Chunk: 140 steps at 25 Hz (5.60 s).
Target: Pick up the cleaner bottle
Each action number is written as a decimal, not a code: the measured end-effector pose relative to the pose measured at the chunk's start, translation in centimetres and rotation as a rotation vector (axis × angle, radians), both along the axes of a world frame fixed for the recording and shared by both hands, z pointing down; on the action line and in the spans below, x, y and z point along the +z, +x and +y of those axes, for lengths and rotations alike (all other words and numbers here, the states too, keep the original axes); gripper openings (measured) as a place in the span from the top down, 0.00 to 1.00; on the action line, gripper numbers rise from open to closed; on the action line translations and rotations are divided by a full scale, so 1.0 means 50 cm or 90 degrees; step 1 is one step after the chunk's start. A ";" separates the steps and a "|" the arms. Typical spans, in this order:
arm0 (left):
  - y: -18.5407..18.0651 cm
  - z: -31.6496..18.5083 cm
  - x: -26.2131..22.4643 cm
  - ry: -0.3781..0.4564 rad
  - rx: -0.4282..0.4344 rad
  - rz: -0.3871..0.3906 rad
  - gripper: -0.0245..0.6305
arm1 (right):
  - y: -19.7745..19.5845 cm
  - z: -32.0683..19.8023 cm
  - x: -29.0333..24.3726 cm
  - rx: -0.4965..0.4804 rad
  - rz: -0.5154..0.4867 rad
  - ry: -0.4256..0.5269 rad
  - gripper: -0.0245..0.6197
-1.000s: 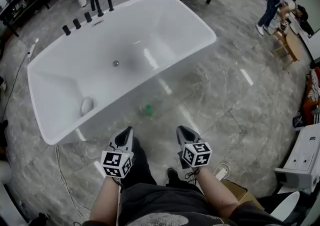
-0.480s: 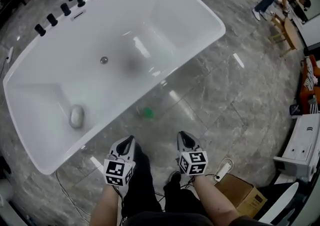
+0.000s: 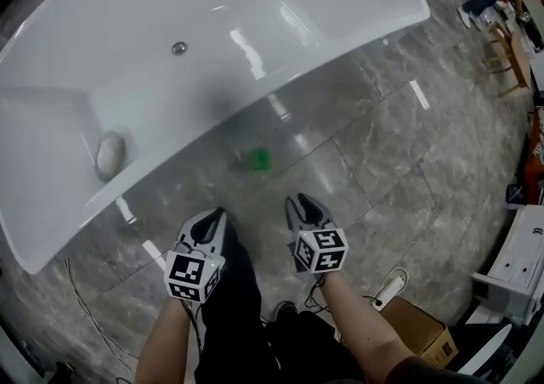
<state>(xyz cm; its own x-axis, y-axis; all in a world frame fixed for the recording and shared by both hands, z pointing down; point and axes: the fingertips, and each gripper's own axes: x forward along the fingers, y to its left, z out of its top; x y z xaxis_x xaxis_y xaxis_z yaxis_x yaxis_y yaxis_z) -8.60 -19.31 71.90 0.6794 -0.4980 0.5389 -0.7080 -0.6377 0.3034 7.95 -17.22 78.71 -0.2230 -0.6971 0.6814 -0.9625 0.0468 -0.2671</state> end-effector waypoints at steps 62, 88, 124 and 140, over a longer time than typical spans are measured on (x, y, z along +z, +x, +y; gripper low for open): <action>0.038 -0.137 0.510 0.108 0.046 0.080 0.94 | -0.031 -0.244 0.650 -0.022 -0.232 0.099 0.66; 0.038 -0.100 -0.249 0.040 -0.004 0.086 0.94 | -0.054 -0.130 -0.328 0.043 -0.559 0.084 0.66; 0.152 0.210 -0.753 0.104 -0.300 0.100 0.94 | 0.084 0.105 -0.882 -0.186 -0.631 -0.011 0.66; 0.027 0.557 -0.785 0.134 -0.338 0.092 0.94 | -0.018 0.413 -0.893 -0.187 -0.660 -0.002 0.66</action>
